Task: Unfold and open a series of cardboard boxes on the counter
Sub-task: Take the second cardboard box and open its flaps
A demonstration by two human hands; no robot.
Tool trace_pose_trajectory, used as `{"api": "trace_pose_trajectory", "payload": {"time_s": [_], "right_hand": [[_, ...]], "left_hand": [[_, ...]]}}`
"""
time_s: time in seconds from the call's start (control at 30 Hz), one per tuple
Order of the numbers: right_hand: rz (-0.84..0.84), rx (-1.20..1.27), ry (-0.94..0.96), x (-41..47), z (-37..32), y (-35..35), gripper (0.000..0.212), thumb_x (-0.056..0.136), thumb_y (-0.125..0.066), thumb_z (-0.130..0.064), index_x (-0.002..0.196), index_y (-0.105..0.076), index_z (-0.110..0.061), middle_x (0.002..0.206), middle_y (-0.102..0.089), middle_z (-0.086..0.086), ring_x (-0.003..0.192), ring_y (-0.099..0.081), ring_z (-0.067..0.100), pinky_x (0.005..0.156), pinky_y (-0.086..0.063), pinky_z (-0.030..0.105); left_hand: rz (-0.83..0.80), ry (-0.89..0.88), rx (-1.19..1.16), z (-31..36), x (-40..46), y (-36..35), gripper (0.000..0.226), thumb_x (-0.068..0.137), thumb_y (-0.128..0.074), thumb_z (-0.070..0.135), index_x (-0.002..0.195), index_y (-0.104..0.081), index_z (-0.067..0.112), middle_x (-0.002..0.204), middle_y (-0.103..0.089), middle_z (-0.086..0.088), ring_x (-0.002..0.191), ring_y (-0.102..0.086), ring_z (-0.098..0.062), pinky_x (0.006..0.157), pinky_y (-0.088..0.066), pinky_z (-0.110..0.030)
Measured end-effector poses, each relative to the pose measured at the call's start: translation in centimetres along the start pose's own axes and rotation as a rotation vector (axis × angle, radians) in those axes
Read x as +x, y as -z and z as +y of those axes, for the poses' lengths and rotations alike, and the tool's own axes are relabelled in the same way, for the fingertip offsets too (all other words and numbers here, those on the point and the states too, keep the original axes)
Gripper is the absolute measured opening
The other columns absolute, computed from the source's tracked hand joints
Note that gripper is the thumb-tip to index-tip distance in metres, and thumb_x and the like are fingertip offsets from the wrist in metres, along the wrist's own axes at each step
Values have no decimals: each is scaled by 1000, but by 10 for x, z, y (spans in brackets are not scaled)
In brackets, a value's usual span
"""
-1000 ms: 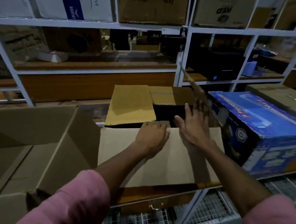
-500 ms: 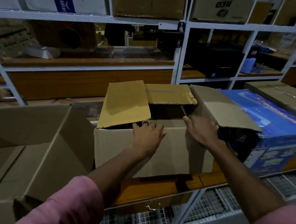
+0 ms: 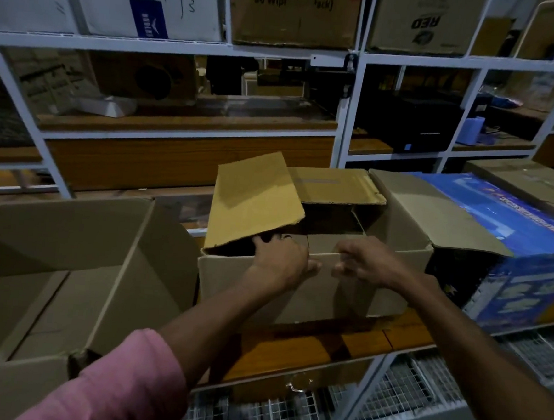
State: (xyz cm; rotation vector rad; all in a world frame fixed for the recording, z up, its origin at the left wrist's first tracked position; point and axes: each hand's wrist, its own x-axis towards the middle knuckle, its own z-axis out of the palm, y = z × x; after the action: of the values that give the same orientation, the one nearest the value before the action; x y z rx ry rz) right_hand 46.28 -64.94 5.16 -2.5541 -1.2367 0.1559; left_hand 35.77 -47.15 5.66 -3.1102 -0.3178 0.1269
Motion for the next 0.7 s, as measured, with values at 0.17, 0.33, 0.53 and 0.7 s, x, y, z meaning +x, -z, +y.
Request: {"api": "trace_pose_trajectory", "payload": {"time_s": [0.17,0.33,0.53,0.7], "right_hand": [[-51,11,-37,-23,8,6,5,89,-73,-25,89,-68,-25,85,-67,-4,79,-61,8,66,-49,27],[-37,120,-57,-18,-10,0,15,91,-65,-48,95,-67,-33,92,-67,-13,85,-61,4,72,-50,31],[-35,111,-23,-15,-32,-17,23,90,-62,-52,106,-68,-37,100,-66,-19,94,-60,1,82,-53,35],[42,-31,-17,-17,-49,-31,18,93,-64,-39,110,-64,-33,107,-67,-12,100,-60,7,86,-51,33]], "left_hand": [[82,-35,-9,-18,-9,0,83,95,-14,74,126,-67,18,166,-20,-8,154,1,-36,104,-39,-58],[167,203,-85,-44,-17,-10,93,88,-2,81,134,-62,28,166,-19,-11,151,18,-42,102,13,-84],[128,354,-170,-65,-18,-24,94,87,-7,83,132,-62,22,158,-35,-12,152,-3,-43,103,2,-84],[175,327,-135,-66,-21,-27,86,91,-10,77,131,-62,22,155,-42,-10,151,-15,-38,105,-3,-81]]}}
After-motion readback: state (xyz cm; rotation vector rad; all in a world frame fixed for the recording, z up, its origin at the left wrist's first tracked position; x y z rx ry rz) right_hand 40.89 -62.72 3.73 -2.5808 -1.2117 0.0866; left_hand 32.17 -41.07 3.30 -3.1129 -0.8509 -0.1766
